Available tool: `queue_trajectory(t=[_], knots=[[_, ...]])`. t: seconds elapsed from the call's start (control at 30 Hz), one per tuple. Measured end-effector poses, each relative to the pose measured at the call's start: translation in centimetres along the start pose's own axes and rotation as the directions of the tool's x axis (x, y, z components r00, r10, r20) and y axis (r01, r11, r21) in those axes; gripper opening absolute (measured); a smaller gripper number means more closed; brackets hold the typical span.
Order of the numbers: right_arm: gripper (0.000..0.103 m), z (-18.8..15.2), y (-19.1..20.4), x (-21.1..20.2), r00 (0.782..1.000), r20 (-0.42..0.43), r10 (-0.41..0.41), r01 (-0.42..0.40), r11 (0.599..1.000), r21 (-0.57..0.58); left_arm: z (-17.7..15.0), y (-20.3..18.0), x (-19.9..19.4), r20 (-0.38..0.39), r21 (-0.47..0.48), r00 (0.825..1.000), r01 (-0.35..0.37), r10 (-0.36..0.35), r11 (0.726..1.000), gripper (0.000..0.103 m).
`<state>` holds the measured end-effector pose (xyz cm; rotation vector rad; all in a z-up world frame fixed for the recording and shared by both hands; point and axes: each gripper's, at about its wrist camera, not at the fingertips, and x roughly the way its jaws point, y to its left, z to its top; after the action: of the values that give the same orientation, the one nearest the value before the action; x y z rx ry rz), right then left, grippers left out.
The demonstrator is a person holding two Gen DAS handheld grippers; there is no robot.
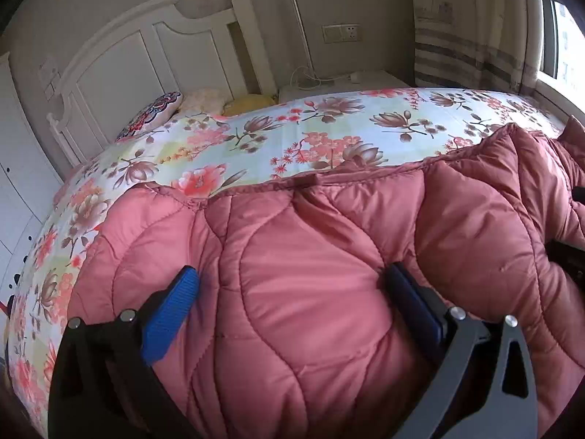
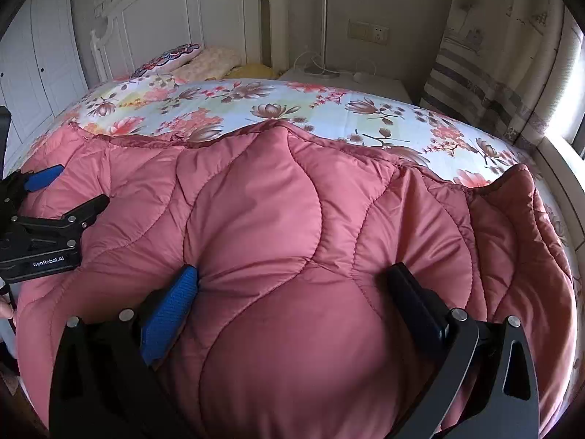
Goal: Fold large clothes
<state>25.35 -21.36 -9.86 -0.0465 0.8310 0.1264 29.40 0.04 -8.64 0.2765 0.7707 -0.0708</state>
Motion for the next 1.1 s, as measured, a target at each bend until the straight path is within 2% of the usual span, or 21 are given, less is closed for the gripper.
queue_trajectory(t=[0.17, 0.27, 0.33, 0.4, 0.47, 0.5, 0.53, 0.6, 0.67, 0.77, 0.83, 0.9, 0.93, 1.0, 1.03, 1.1], knots=[[0.099, 0.0, 0.1, -0.1, 1.000, -0.008, -0.010, 0.010, 1.000, -0.001, -0.3, -0.1, -0.4, 0.002, 0.002, 1.000, -0.006, 0.006, 1.000, 0.101], [0.099, 1.1, 0.7, -1.2, 0.999, -0.023, -0.048, 0.049, 0.999, 0.012, -0.4, -0.2, -0.7, 0.000, 0.004, 1.000, -0.008, 0.008, 1.000, 0.101], [0.099, 1.9, 2.1, -3.0, 0.999, 0.051, -0.008, 0.008, 1.000, -0.005, -0.1, -0.2, -0.6, -0.003, 0.006, 1.000, -0.010, 0.010, 1.000, 0.101], [0.097, 2.7, 4.2, -4.0, 0.994, 0.111, 0.004, 0.004, 0.997, -0.074, 0.2, -0.2, -0.2, -0.005, 0.003, 1.000, -0.006, 0.006, 1.000, 0.101], [0.084, 3.1, 5.6, -2.9, 0.997, 0.077, 0.017, -0.008, 0.992, -0.123, 0.4, -0.1, -0.1, -0.006, 0.001, 1.000, -0.003, 0.003, 1.000, 0.101], [0.077, 3.0, 6.3, -0.9, 1.000, 0.010, 0.011, -0.009, 0.989, -0.151, 0.4, -0.1, 0.0, -0.006, 0.001, 1.000, -0.002, 0.002, 1.000, 0.101], [0.077, 2.7, 6.5, 0.8, 1.000, -0.026, -0.001, -0.003, 0.987, -0.162, 0.4, 0.0, 0.0, -0.007, -0.001, 1.000, 0.001, -0.001, 1.000, 0.101], [0.078, 2.7, 5.4, 1.7, 0.998, -0.036, 0.061, -0.063, 0.994, -0.084, 0.4, 0.2, 0.0, -0.010, -0.012, 1.000, 0.006, -0.006, 1.000, 0.101], [0.078, 3.0, 4.9, 1.5, 0.997, -0.056, 0.060, -0.064, 0.995, -0.072, 0.5, 0.3, 0.2, -0.017, -0.021, 1.000, 0.007, -0.007, 1.000, 0.101], [0.082, 3.5, 3.7, -0.2, 1.000, -0.017, -0.021, 0.020, 0.997, -0.071, 0.5, 0.4, 0.3, -0.022, -0.020, 1.000, 0.012, -0.013, 1.000, 0.101], [0.086, 3.7, 0.1, -1.1, 0.996, 0.012, -0.089, 0.089, 0.995, 0.044, 0.5, 0.4, 0.3, -0.022, -0.024, 1.000, 0.018, -0.018, 1.000, 0.101], [0.089, 2.9, -4.7, -1.2, 0.974, -0.012, -0.227, 0.225, 0.957, 0.180, 0.5, 0.4, 0.3, -0.022, -0.027, 1.000, 0.018, -0.019, 0.999, 0.101], [0.092, 2.2, -7.2, -0.8, 0.969, -0.039, -0.245, 0.247, 0.938, 0.241, 0.6, 0.4, 0.3, -0.022, -0.027, 1.000, 0.018, -0.019, 0.999, 0.101], [0.093, 0.9, -9.9, 0.4, 0.986, -0.068, -0.149, 0.163, 0.936, 0.313, 0.6, 0.3, 0.3, -0.023, -0.027, 1.000, 0.019, -0.020, 0.999, 0.101], [0.093, 0.7, -10.2, 0.6, 0.989, -0.067, -0.128, 0.143, 0.934, 0.327, 0.7, 0.2, 0.3, -0.026, -0.024, 0.999, 0.024, -0.025, 0.999, 0.101], [0.094, 0.9, -9.0, 0.8, 0.979, -0.080, -0.187, 0.202, 0.941, 0.271, 0.8, -0.2, 0.3, -0.037, -0.010, 0.999, 0.020, -0.021, 1.000, 0.101]])
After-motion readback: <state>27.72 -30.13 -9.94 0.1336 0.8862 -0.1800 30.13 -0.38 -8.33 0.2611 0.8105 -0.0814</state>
